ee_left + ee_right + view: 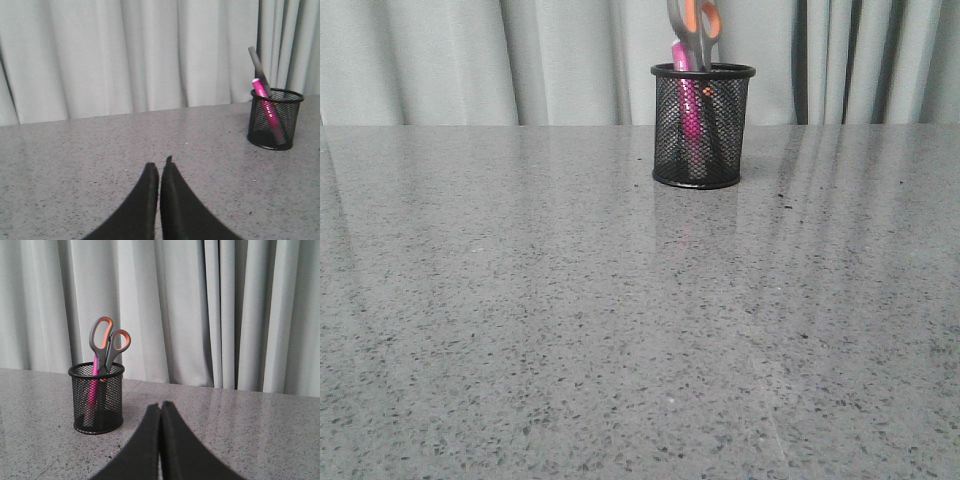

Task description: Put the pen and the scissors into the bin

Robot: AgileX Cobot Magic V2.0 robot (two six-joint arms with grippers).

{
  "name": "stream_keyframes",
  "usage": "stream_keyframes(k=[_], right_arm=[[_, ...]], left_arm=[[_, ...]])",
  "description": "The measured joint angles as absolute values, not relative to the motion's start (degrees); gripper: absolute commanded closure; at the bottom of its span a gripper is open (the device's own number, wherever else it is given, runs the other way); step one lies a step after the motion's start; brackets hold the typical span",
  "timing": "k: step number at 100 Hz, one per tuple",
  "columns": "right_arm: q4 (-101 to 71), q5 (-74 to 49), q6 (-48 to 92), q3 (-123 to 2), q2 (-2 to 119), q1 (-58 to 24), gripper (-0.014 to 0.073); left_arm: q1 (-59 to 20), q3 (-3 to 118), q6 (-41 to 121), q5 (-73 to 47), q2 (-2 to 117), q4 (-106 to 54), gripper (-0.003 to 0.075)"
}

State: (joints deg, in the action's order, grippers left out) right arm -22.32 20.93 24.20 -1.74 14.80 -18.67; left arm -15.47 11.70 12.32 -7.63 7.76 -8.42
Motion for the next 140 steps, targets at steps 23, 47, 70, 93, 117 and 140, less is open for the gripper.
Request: stream_keyframes(k=[23,47,70,93,117,140], right_arm=[[-22.3,20.9,24.2,-1.7,14.8,-18.7,0.067],[-22.3,20.9,24.2,-1.7,14.8,-18.7,0.067],[-22.3,20.8,24.2,-1.7,14.8,-18.7,0.067],[-22.3,20.8,24.2,-1.7,14.8,-18.7,0.067],[-22.3,20.8,24.2,-1.7,14.8,-18.7,0.067],[-22.3,20.8,24.2,-1.7,14.8,-18.7,0.067]], left_arm=[[-6.1,6.4,5.6,-3.0,6.1,-1.9,0.0739],[0.1,-0.1,4.7,-4.2,-0.2,-1.4,0.0739],[0.5,-0.1,0.5,-2.8,-0.2,1.4,0.0739],[-2.1,-0.1,0.0,-2.6,-0.2,1.9,0.0739],[-3.2,-0.1,0.0,-2.5,-0.2,0.8,0.0739],[-3.2,-0.1,0.0,-2.4,-0.2,0.0,0.0739]])
